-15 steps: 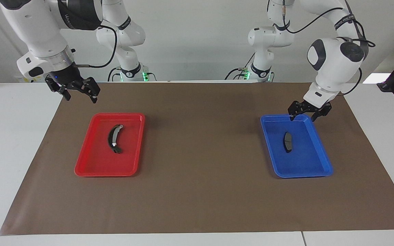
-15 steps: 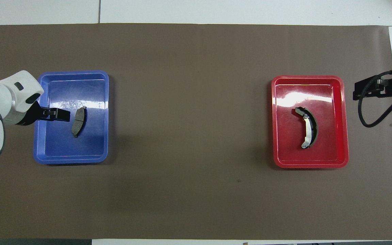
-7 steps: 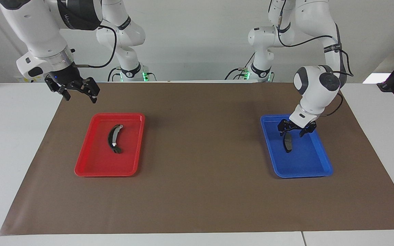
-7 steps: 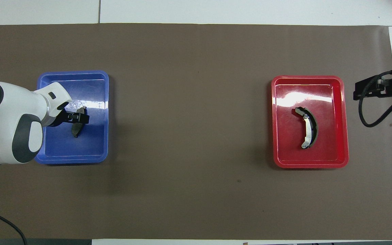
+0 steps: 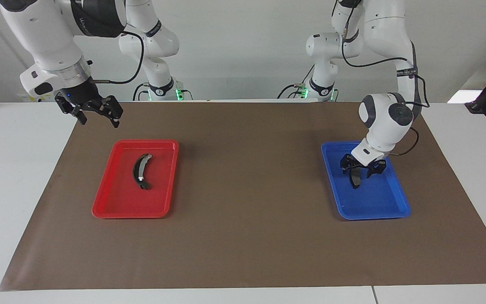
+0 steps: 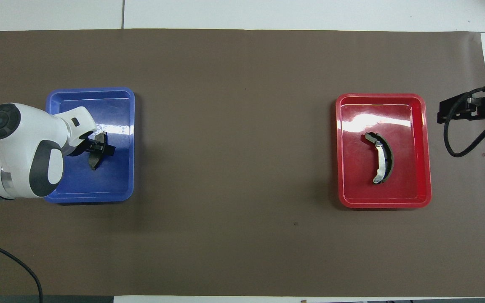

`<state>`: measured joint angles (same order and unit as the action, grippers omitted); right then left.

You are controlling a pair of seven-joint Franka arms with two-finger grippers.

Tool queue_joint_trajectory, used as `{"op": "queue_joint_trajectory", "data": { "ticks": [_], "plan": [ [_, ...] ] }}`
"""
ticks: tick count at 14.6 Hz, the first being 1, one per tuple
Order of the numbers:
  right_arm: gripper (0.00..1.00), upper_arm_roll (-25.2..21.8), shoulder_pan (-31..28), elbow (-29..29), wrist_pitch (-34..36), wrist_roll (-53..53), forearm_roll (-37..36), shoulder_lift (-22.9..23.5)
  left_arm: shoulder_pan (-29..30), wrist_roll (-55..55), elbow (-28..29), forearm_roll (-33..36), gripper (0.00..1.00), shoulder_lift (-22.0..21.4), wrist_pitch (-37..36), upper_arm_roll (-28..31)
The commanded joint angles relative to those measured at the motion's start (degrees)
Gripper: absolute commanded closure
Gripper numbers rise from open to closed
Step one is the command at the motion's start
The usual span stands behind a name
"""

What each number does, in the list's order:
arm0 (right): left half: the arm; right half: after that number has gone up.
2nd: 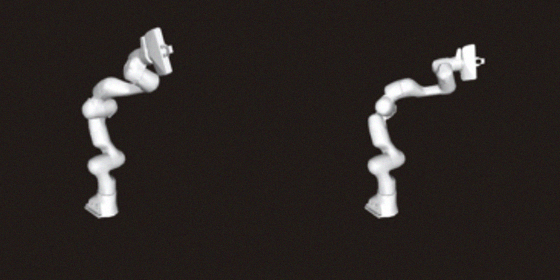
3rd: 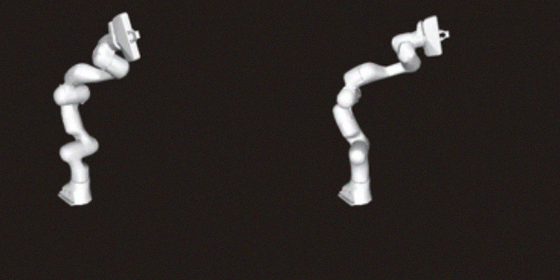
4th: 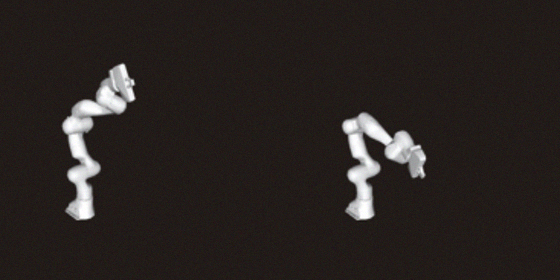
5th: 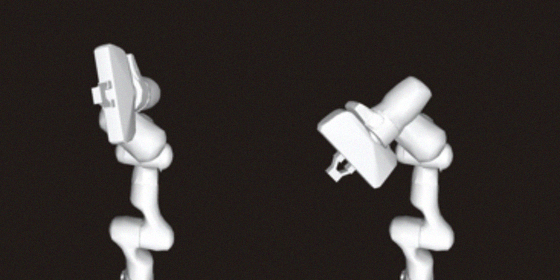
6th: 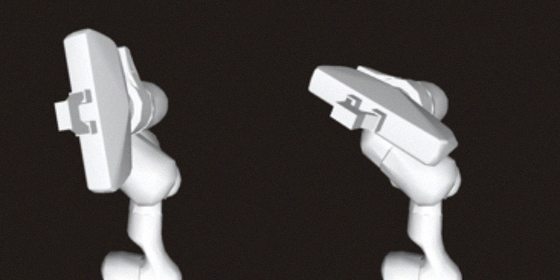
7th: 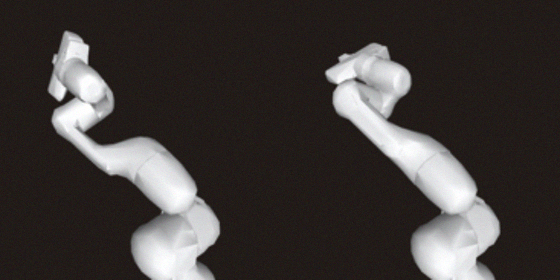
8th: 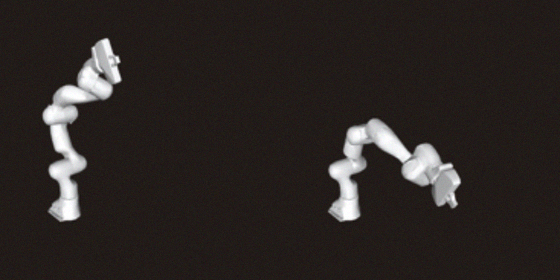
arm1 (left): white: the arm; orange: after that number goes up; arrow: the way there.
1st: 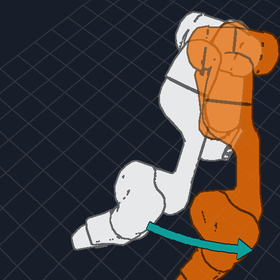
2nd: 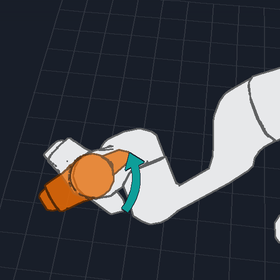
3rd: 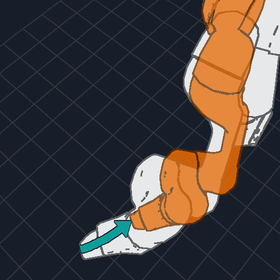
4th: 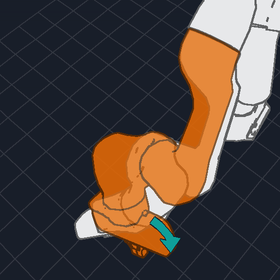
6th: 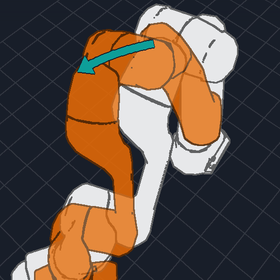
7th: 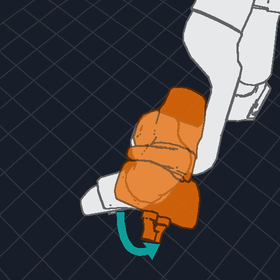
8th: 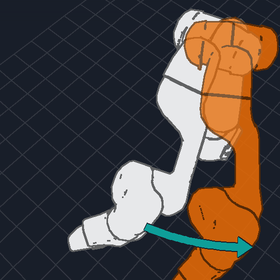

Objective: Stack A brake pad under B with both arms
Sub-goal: 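Lower the left gripper into the blue tray and grasp the dark pad, then lift the dark pad with the left gripper while the right gripper grasps the curved pad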

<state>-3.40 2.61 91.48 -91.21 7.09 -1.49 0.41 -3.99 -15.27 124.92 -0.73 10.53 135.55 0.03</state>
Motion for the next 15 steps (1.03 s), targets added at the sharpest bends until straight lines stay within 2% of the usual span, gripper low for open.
{"op": "queue_joint_trajectory", "data": {
  "ticks": [1, 2, 3, 4, 6, 9, 12, 14, 15],
  "plan": [
    [0.00, 0.5, -0.9, 1.2, -1.1, -0.7, -0.1, -1.1, 0.1, -1.9, 1.5, 0.0, 0.08, -0.2, 1.6, 0.2],
    [0.00, 0.5, -0.9, 1.2, -1.2, -0.7, -0.1, -1.1, 0.1, -1.9, 1.5, -0.1, 0.12, -0.2, 1.3, 0.2],
    [0.00, 0.5, -0.9, 1.2, -1.2, -0.7, -0.1, -1.1, 0.1, -2.0, 1.5, 0.0, 0.30, -0.2, 0.9, 0.2],
    [0.00, 0.5, -0.9, 1.3, -1.1, -0.7, -0.1, -1.1, 0.1, -3.1, 1.5, 0.0, 0.60, -0.2, 0.9, 0.2],
    [0.00, 0.5, -0.9, 1.3, -1.1, -0.6, -0.1, -1.1, 0.2, -4.2, 0.9, -0.1, 0.86, -0.2, -0.9, 0.3],
    [0.00, 0.5, -0.9, 1.3, -1.1, -0.6, -0.1, -1.1, 0.0, -4.2, -1.9, -0.1, 0.96, -1.2, -5.1, 0.3],
    [0.00, 0.4, -0.9, 1.4, -1.1, -0.7, -0.1, -1.2, -1.5, -1.6, -11.2, -0.1, 0.97, -0.5, -14.0, 0.1],
    [0.00, 0.1, -1.0, 2.1, -1.0, -0.8, -0.1, -1.4, -4.5, 5.6, -13.6, -0.7, 0.99, -0.2, -13.7, -0.1],
    [0.00, -0.3, -1.5, 3.1, -1.0, -1.1, -0.1, -2.0, -7.9, 11.3, -13.7, -0.7, 0.99, -0.1, -12.0, -0.1]
  ]
}}
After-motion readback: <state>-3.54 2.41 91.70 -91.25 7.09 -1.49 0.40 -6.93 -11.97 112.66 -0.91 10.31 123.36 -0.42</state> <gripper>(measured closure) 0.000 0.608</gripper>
